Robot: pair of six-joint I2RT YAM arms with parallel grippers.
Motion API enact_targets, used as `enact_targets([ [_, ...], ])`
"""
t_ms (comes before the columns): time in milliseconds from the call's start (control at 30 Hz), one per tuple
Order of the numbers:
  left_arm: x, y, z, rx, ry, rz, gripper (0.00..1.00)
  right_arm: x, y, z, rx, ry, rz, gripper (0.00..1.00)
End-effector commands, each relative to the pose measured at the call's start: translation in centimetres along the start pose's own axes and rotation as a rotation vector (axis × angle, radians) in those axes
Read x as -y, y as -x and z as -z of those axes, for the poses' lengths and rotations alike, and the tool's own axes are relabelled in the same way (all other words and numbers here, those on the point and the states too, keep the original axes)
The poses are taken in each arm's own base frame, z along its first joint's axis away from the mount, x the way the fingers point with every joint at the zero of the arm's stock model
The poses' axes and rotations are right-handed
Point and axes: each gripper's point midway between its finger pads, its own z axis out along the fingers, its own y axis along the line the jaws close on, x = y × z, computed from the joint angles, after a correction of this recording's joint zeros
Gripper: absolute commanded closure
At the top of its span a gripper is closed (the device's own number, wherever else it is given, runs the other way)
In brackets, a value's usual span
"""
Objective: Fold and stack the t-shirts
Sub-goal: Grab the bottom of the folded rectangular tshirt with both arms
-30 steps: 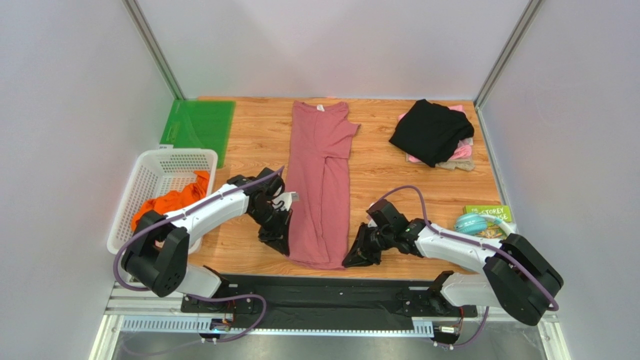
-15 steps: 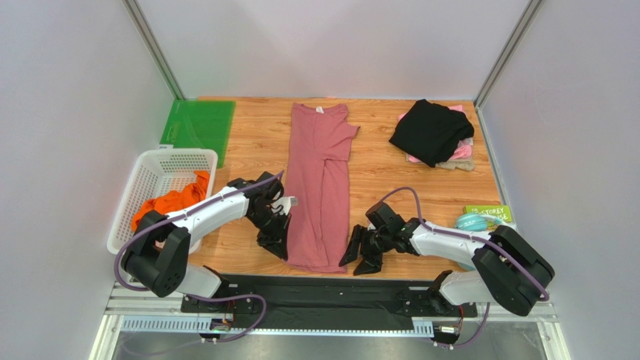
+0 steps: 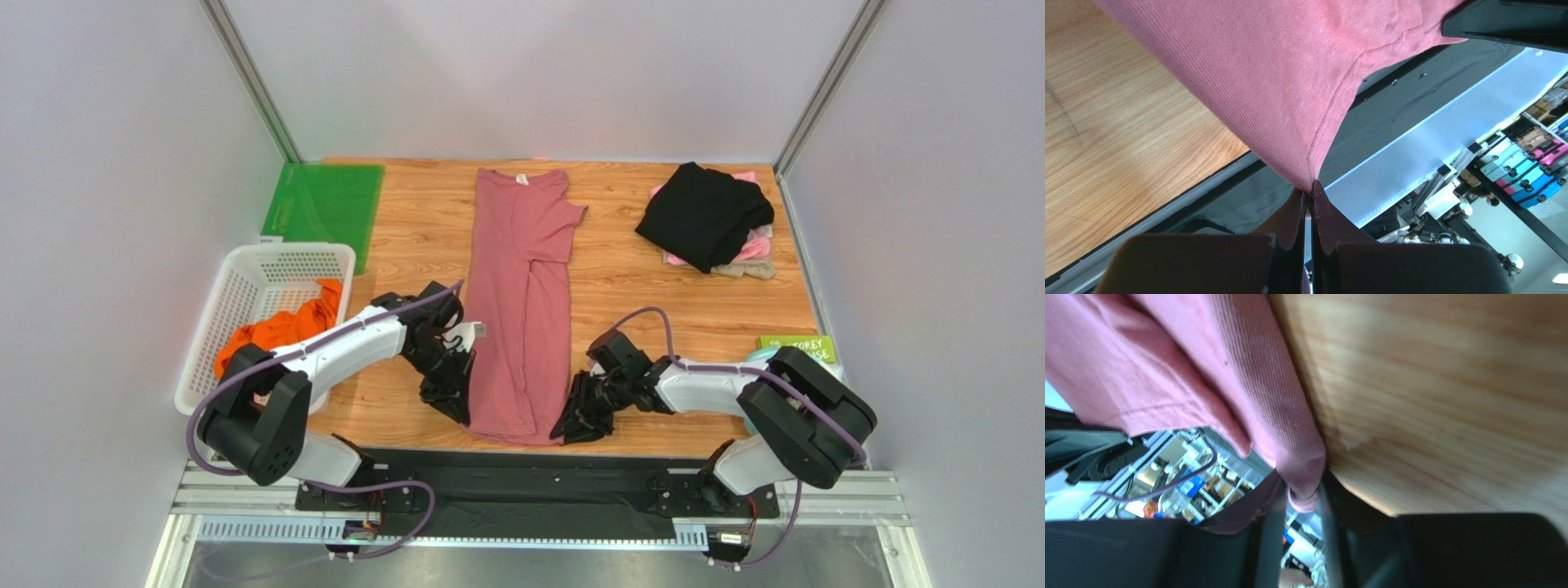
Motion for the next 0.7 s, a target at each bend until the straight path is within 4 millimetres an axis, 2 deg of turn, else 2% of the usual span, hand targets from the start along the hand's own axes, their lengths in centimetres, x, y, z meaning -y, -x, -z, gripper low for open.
enact_targets([
  [0, 0.6, -0.3, 0.3, 0.007, -0.035, -0.018, 1.0, 0.5, 0.8, -0.3, 0.055, -0.006, 0.008, 0.73],
  [133, 0.6, -0.2, 0.3, 0.009, -0.034, -0.021, 1.0, 0.4, 0.6, 0.0, 0.058, 0.001, 0.007, 0.88],
  [300, 0.5, -0.2, 0.4, 0.012, -0.028, -0.029, 1.0, -0.5, 0.3, 1.0, 0.069, 0.021, 0.019, 1.0],
  [500, 1.5, -0.2, 1.3, -0.01, -0.053, -0.056, 1.0, -1.8, -0.5, 2.9, 0.072, 0.042, 0.051, 1.0],
  [667, 2.6, -0.5, 2.4, -0.016, -0.093, -0.09, 1.0, -1.9, -1.5, 4.1, 0.063, 0.039, 0.068, 1.0],
])
